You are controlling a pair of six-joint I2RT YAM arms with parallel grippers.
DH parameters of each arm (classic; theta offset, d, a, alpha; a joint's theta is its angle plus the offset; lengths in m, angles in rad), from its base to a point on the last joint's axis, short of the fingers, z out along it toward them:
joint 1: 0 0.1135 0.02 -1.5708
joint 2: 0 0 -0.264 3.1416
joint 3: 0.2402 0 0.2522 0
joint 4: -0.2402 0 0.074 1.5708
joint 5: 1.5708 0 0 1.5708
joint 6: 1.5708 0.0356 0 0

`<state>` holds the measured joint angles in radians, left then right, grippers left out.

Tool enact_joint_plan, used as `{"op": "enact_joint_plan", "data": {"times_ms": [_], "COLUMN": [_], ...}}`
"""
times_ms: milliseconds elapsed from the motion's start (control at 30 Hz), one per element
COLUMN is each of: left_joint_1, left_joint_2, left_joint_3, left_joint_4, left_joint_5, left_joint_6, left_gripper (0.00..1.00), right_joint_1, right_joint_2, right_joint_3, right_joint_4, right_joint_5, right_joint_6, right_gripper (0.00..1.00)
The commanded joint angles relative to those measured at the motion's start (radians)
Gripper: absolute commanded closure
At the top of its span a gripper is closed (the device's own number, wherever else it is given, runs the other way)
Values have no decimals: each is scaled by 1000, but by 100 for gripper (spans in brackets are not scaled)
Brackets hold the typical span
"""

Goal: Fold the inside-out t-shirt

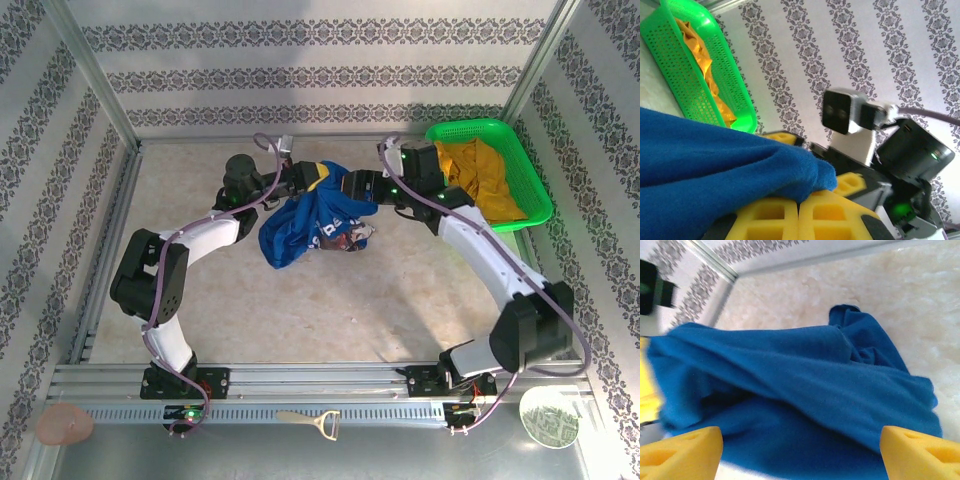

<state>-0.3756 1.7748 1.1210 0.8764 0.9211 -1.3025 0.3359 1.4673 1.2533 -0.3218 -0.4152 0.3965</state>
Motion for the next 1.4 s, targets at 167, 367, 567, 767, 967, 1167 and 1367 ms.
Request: {"op": "enact_joint_plan", "data": {"times_ms": [167,367,567,767,967,1167,1367], "left_joint_1": [-25,-10,40,46,38,-56,-196], "left_joint_2": [17,27,-13,-38,-89,-258,-249], "left_joint_3": [49,26,-45,15,82,135,212], "left_joint_4": [79,77,-91,-505,-669,-912,-1032], "left_joint_5": [64,67,-42,-216,-261,-372,-449], "left_joint_6": [-34,-30,95,318,456,654,783], "left_gripper": [100,100,100,72,57,49,45], "right_joint_1": [-12,-43,-110,-128,-152,-173,-173], "right_joint_2": [186,186,19,-112,-107,-76,-67], "right_joint_3": [137,144,27,-77,-179,-218,-234], "right_joint_4": [-4,31,66,210,504,562,570], "right_joint_5": [-72,-214,-361,-555,-633,-613,-598], "right_joint_6": [-173,-131,-36,135,363,408,416], "right_gripper": [24,100,100,100,100,100,100]}}
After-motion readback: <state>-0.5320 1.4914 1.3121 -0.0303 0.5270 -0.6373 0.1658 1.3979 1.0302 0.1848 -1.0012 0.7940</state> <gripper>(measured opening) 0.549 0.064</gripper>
